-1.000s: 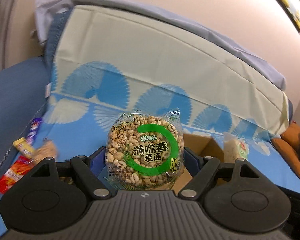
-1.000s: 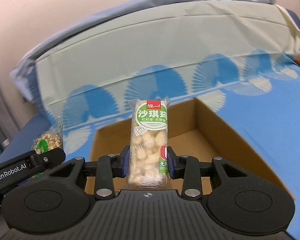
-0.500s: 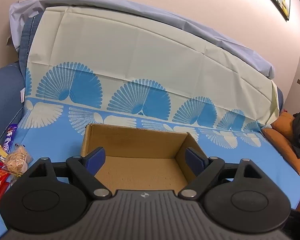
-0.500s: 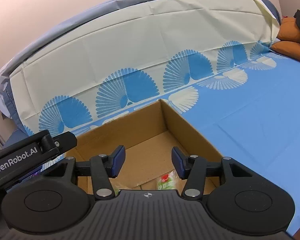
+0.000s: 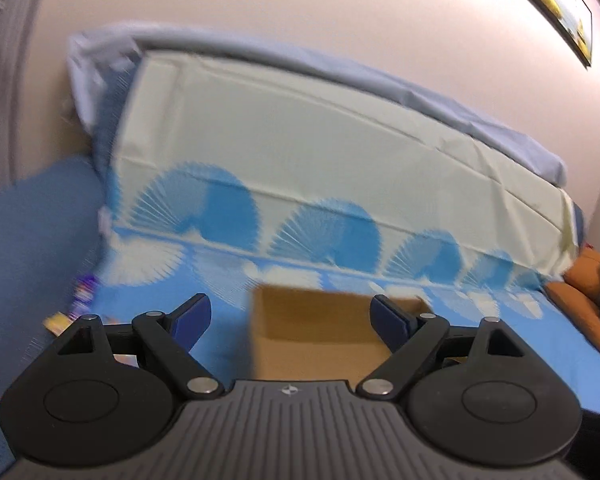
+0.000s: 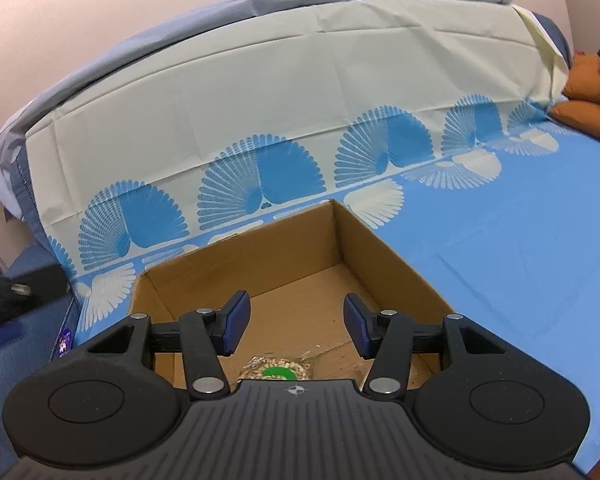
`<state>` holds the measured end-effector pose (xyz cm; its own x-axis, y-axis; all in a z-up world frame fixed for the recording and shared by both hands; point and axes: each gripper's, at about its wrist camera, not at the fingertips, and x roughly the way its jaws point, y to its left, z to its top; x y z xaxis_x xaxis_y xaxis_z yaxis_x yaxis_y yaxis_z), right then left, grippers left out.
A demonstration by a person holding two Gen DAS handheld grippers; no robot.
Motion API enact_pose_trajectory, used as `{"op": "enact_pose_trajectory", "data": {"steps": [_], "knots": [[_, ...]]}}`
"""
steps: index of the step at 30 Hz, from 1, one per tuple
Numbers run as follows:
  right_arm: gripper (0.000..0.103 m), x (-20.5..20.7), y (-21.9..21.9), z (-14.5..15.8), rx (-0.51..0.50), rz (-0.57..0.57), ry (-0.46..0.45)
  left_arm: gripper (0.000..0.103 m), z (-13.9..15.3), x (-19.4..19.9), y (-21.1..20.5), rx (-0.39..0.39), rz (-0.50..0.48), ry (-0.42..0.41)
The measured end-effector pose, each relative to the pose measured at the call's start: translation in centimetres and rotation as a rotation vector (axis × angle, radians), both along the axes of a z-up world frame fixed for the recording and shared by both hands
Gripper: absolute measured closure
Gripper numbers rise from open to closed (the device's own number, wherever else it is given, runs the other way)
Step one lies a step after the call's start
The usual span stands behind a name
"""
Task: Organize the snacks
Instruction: 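Carry both snacks over the cardboard box and open both grippers to drop them, then return both tools to the pile and grasp the silver stick packets with the right gripper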
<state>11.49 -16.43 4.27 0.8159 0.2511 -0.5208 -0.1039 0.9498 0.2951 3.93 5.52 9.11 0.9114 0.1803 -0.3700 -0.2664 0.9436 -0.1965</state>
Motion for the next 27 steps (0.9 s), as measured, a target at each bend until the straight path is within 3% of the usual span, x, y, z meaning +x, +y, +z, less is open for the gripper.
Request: {"op": "enact_pose_trajectory", "data": {"steps": [4,7,9,11,12,16,17,19,23,27], "knots": [[0.049,-0.6,1.6,0.0,-0.026,0.028,-0.023,0.014,0.1,-4.2,4.8,0.031,0.087,-0.021],[0.049,-1.5,3.6,0.2,-0.045,0.069,-0.054,0.026,-1.0,-7.4,8.8,0.015,0.124,0.005],[0.049,-2.5,5.2,0.5,-0.058,0.104,-0.091,0.057,-2.2,-9.1,11.2,-0.002,0.13,0.041],[0.049,-3.7,7.1,0.8,-0.067,0.152,-0.139,0.08,-4.0,-10.7,13.0,0.012,0.139,0.077],[0.05,-4.4,8.3,1.0,-0.073,0.187,-0.169,0.084,-4.9,-11.3,13.5,0.033,0.146,0.087],[0.068,-7.7,13.2,1.0,-0.087,0.374,-0.28,0.084,-9.7,-14.1,14.7,0.07,0.174,0.131],[0.07,-8.5,14.3,0.8,-0.097,0.422,-0.299,0.096,-11.0,-14.9,14.5,0.065,0.18,0.13],[0.07,-10.0,16.8,0.0,-0.119,0.518,-0.316,0.096,-11.1,-15.4,14.1,0.092,0.167,0.101],[0.07,-11.2,21.0,-2.4,-0.176,0.625,-0.269,0.096,-11.3,-15.1,14.4,0.092,0.173,0.111],[0.07,-10.3,23.6,-4.7,-0.233,0.631,-0.174,0.096,-11.3,-14.9,14.4,0.094,0.154,0.099]]}}
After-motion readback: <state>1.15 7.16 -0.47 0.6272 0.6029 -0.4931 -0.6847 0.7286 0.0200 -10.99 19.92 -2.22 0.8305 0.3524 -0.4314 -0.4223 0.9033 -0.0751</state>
